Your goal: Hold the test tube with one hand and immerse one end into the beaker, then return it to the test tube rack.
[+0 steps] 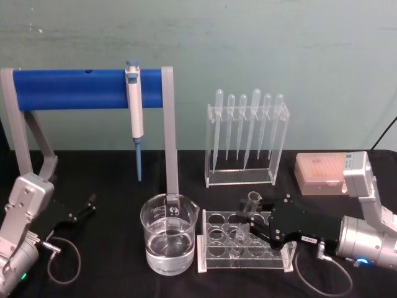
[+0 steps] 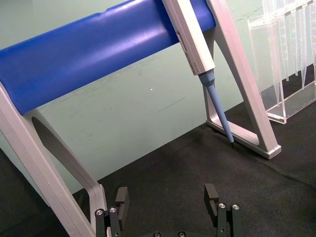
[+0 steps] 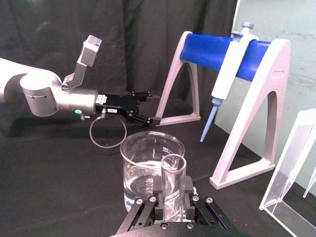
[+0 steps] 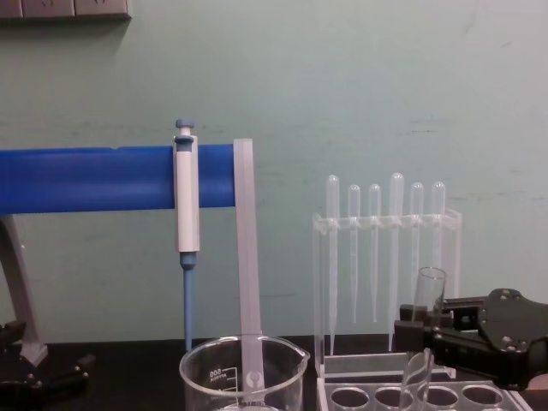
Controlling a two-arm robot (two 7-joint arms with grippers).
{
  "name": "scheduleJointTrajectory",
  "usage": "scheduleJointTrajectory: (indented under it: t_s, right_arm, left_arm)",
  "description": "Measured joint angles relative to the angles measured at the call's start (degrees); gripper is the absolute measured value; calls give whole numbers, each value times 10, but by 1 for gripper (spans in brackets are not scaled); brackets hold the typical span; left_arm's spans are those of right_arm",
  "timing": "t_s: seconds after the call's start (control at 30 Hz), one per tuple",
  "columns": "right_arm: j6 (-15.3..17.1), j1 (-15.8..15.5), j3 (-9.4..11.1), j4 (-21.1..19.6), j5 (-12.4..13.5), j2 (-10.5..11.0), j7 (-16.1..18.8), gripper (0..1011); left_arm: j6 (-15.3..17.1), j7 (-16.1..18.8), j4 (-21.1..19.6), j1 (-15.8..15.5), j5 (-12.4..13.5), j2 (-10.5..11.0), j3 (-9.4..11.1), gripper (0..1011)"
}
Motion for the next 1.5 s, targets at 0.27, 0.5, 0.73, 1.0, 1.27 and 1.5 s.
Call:
scheduleJointTrajectory:
  t_s: [0.27, 0.5, 0.73, 1.0, 1.27, 1.5]
  right_arm:
    - [0, 0, 0, -1, 0, 0, 0, 236]
    - [0, 0, 1, -2, 0, 1, 0, 437]
    - [0, 0, 1, -2, 0, 1, 0, 684]
    - [-6, -1, 3, -10, -4, 3, -3, 899]
    - [-32, -7, 13, -35, -12, 8, -8, 1002]
    - [-75, -20, 36, -60, -5, 8, -10, 1002]
  left_arm:
    - [0, 0, 0, 0, 0, 0, 0, 1000]
    - [0, 0, 0, 0, 0, 0, 0, 1000]
    - [0, 0, 0, 0, 0, 0, 0, 1000]
    - [0, 0, 0, 0, 0, 0, 0, 1000]
    - [0, 0, 0, 0, 0, 0, 0, 1000]
    - [0, 0, 0, 0, 0, 0, 0, 1000]
